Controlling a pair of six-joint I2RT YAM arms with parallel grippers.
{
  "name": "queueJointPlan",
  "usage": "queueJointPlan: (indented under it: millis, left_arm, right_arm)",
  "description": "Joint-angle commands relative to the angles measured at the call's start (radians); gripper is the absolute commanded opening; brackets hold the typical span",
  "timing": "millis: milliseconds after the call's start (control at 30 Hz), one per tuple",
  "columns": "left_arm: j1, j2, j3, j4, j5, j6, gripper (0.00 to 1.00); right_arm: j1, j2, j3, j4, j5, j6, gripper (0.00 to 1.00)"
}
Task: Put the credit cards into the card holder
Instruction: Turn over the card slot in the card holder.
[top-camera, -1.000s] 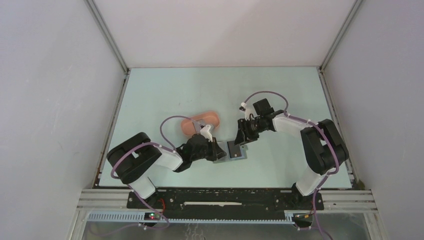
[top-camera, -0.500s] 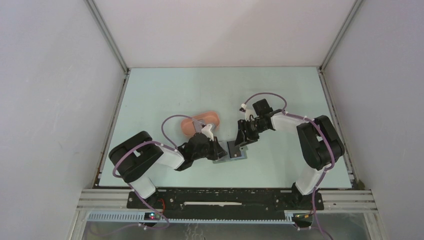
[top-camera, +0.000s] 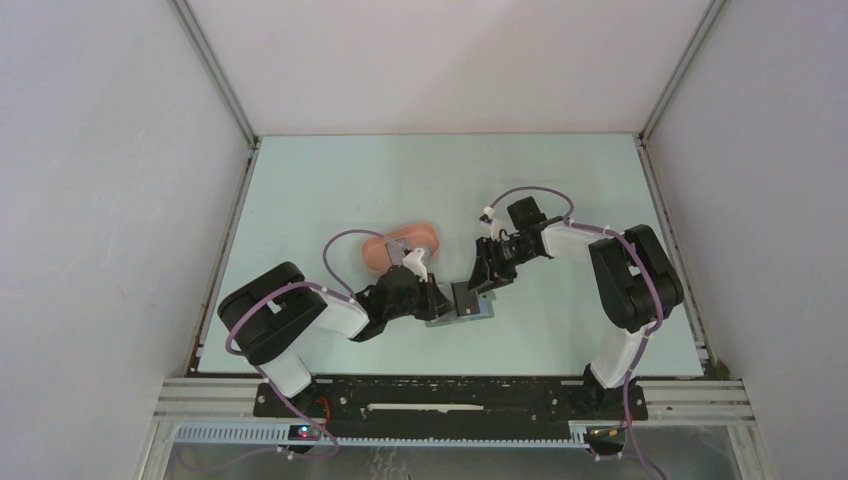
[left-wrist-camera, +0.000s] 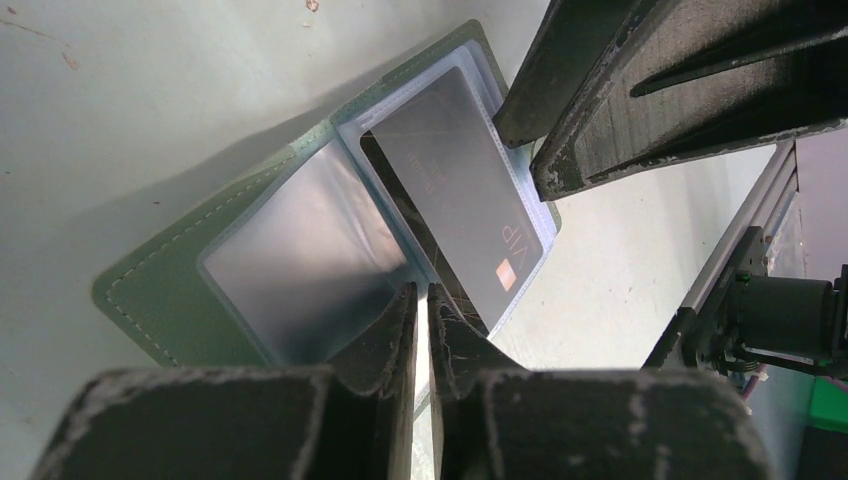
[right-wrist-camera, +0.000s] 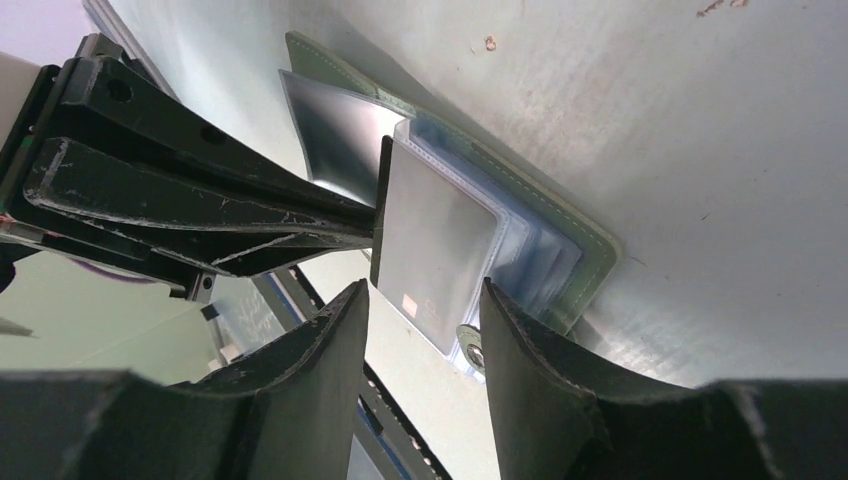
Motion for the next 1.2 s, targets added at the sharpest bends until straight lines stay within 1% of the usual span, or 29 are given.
queueJointPlan:
  millis: [0,300,367,567,700,967,1167]
  left_arm:
    - [-0.004,0.007,0.042,-0.014,-0.009,0.007,0.12]
    - [-0.004,0.003,0.049,-0.037,-0.016,0.012,0.12]
    - [-0.004,-0.007,0.047,-0.046,-0.021,0.013,0.12]
    - [-0.004,-0.065,0.039,-0.085,-0.038,0.024,0.13]
    - [-0.005,-0.068,0.047,-0.097,-0.035,0.027,0.13]
    - [-0.004,-0.083,0.059,-0.094,-0.018,0.027,0.14]
    - [-0.005,-0.095,0.070,-0.094,-0.009,0.026,0.18]
  right_arm:
    - [-0.020,0.014,0.034,0.008,-0.086,0.037,0.53]
    - [-0.029,-0.015,0.034,0.030,-0.197,0.065,0.51]
    - [-0.029,-0.023,0.035,0.029,-0.191,0.066,0.51]
    - [-0.037,-0.026,0.033,0.016,-0.072,0.057,0.52]
    - [-0.048,-0.014,0.035,0.016,-0.031,0.061,0.52]
    - [-0.064,0.015,0.035,0.019,-0.044,0.066,0.52]
    - [-0.061,0.015,0.034,0.022,-0.067,0.066,0.52]
